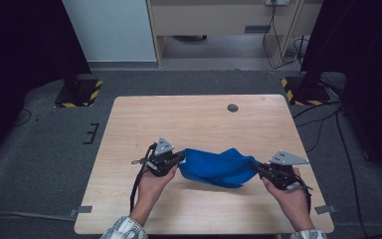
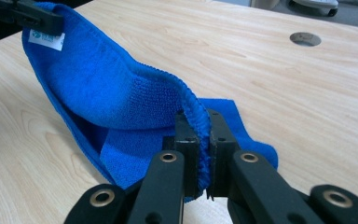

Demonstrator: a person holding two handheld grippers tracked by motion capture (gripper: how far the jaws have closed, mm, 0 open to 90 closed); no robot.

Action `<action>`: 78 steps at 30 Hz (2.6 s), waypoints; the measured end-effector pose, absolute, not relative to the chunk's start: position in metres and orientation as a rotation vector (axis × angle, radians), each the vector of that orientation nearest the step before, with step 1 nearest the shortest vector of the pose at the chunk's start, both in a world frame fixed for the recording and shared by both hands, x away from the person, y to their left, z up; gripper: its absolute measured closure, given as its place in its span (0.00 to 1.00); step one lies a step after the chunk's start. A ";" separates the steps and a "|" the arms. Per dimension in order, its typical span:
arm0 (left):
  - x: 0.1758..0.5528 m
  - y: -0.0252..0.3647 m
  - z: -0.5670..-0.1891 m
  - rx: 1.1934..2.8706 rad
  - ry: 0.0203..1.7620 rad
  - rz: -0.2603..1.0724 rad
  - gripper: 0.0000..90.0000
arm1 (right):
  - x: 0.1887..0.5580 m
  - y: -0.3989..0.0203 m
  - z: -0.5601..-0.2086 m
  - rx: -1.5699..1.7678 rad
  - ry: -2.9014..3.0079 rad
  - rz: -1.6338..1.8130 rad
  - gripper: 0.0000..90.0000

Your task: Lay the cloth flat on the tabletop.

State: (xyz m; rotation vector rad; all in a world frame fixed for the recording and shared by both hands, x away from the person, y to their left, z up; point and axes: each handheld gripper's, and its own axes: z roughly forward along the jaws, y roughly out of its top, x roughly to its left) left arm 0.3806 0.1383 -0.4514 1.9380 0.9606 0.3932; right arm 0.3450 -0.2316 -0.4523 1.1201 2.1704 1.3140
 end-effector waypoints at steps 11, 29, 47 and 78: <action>0.380 0.142 -0.433 1.929 0.938 0.406 0.95 | 0.347 -0.229 -0.435 1.087 2.177 1.326 0.95; 0.373 0.145 -0.417 1.909 0.906 0.409 0.96 | 0.340 -0.233 -0.418 1.049 2.170 1.332 0.96; 0.366 0.145 -0.395 1.895 0.876 0.410 0.96 | 0.333 -0.238 -0.397 1.022 2.149 1.375 0.96; 0.406 0.153 -0.386 1.893 0.905 0.399 0.95 | 0.396 -0.235 -0.389 1.067 2.173 1.388 0.94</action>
